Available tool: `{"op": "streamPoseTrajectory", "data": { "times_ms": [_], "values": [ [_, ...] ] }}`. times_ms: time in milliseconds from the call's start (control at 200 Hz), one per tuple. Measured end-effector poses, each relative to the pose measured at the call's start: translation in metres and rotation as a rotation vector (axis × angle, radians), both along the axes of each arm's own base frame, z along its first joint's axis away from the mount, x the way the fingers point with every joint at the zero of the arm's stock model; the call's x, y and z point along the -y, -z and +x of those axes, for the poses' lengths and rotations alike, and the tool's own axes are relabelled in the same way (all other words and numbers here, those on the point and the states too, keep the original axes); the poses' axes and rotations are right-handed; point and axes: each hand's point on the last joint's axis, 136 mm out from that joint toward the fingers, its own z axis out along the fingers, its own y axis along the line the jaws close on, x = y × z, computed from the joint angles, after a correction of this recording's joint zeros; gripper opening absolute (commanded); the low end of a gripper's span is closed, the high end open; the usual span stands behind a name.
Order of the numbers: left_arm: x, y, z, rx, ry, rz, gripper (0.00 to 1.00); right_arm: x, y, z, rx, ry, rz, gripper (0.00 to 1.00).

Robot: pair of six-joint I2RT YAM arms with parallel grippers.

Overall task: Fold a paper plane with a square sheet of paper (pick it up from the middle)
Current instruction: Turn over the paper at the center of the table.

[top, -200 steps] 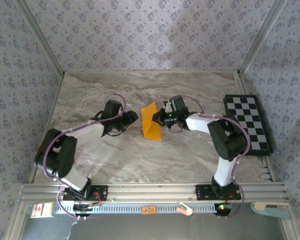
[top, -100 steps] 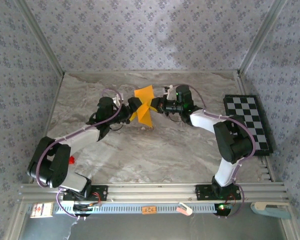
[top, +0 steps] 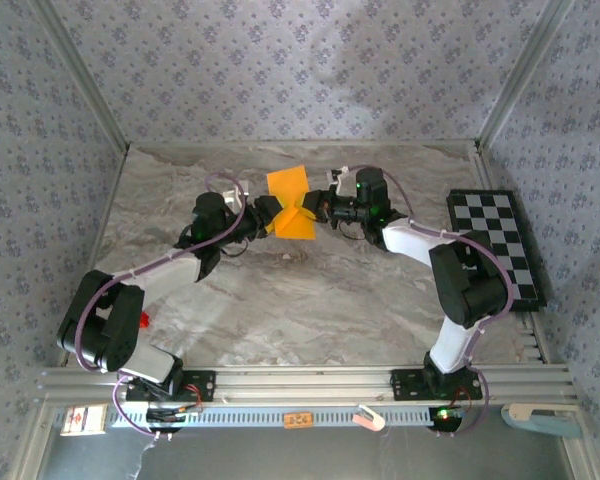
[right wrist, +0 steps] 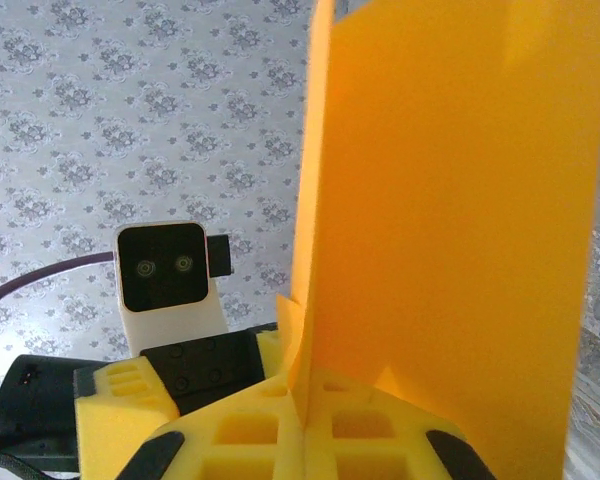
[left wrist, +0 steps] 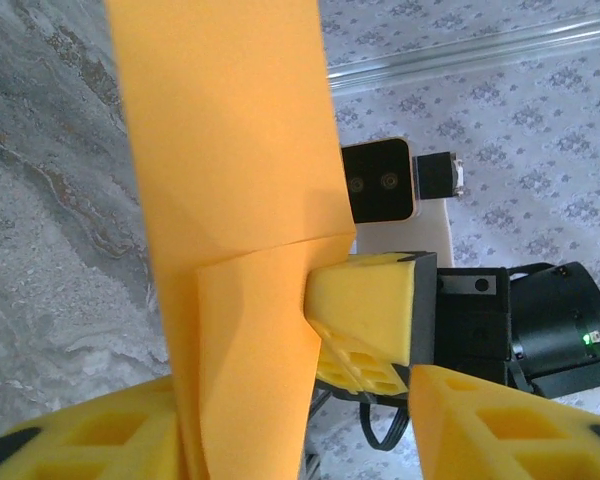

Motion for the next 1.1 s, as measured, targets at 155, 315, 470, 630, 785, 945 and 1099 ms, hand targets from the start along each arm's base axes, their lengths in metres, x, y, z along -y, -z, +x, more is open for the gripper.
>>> {"op": "streamPoseTrajectory", "data": {
  "times_ms": [155, 315, 470, 630, 785, 945, 1099],
  "values": [
    [0.000, 0.001, 0.000, 0.000, -0.003, 0.005, 0.36, 0.000, 0.000, 0.000, 0.000, 0.000, 0.000, 0.07],
    [-0.002, 0.005, 0.001, -0.001, -0.010, 0.025, 0.19, 0.000, 0.000, 0.000, -0.001, 0.000, 0.000, 0.11],
    [-0.006, 0.018, 0.000, -0.025, -0.022, 0.078, 0.06, 0.003, 0.004, 0.001, -0.009, 0.007, -0.014, 0.34],
    [-0.017, 0.028, -0.005, -0.034, -0.040, 0.193, 0.03, 0.025, 0.009, 0.007, 0.007, 0.066, -0.097, 0.49],
    [-0.034, 0.024, -0.002, -0.011, -0.080, 0.380, 0.01, 0.060, 0.006, 0.009, 0.068, 0.169, -0.255, 0.61],
    [-0.064, 0.014, 0.009, 0.012, -0.156, 0.674, 0.02, 0.088, 0.006, 0.005, 0.127, 0.248, -0.423, 0.66],
    [-0.083, 0.020, 0.016, -0.009, -0.184, 1.013, 0.04, 0.110, 0.018, 0.003, 0.128, 0.299, -0.552, 0.67]
  ]
}}
